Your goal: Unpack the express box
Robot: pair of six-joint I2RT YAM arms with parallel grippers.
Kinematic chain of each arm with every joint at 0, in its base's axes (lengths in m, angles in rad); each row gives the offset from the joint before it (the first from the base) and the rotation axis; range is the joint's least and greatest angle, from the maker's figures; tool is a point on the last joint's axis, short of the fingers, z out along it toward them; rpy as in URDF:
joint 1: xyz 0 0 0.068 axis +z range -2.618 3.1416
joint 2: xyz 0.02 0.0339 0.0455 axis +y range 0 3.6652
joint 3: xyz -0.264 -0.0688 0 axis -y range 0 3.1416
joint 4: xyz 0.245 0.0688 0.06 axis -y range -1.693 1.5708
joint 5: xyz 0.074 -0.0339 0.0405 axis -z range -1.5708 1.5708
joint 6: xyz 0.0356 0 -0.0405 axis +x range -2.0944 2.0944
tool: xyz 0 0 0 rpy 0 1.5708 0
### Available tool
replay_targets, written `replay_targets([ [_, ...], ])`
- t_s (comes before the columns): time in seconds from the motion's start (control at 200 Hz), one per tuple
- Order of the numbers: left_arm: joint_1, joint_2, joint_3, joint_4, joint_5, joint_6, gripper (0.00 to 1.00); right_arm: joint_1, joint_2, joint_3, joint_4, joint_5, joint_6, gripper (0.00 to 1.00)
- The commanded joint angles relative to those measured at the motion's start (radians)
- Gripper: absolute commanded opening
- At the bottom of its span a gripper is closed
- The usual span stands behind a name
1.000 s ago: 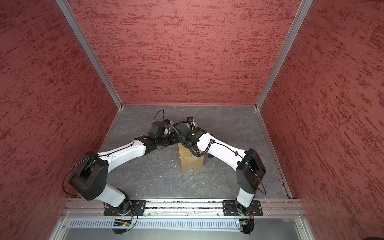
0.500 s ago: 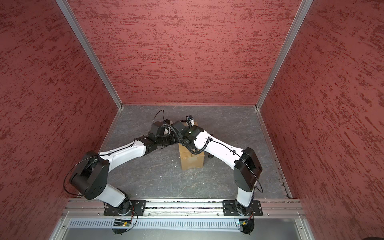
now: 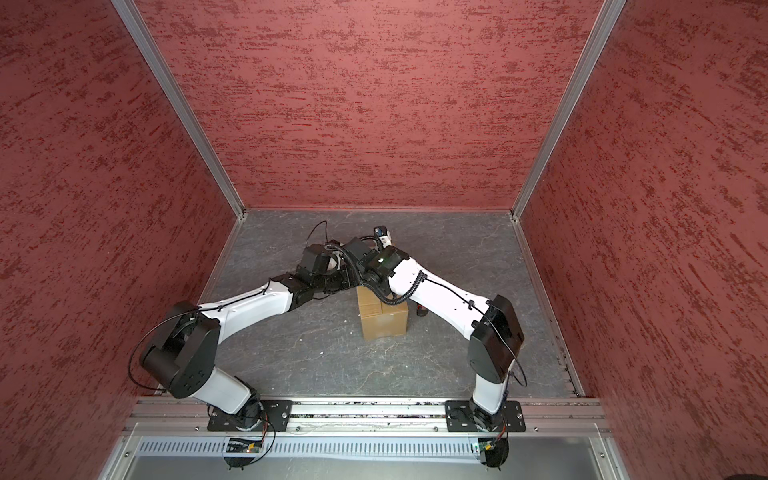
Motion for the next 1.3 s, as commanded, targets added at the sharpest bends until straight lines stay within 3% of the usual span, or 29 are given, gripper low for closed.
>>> replay_targets([
  [0.0, 0.01, 0.03, -0.036, -0.092, -0.033, 0.016, 1.0, -0.012, -0.031, 0.009, -0.028, 0.049, 0.008, 0.74],
  [0.411, 0.012, 0.025, -0.01, -0.121, -0.037, 0.027, 1.0, -0.106, -0.208, -0.17, 0.101, 0.001, 0.006, 0.75],
  [0.721, 0.011, 0.022, 0.028, -0.166, -0.046, 0.048, 1.0, -0.194, -0.364, -0.424, 0.336, -0.153, -0.006, 0.74],
  [0.957, 0.012, 0.005, 0.076, -0.203, -0.048, 0.06, 1.0, -0.203, -0.371, -0.533, 0.484, -0.278, -0.025, 0.74],
  [1.293, 0.009, -0.023, 0.213, -0.346, -0.076, 0.122, 0.99, -0.203, -0.349, -0.608, 0.576, -0.325, 0.012, 0.74],
])
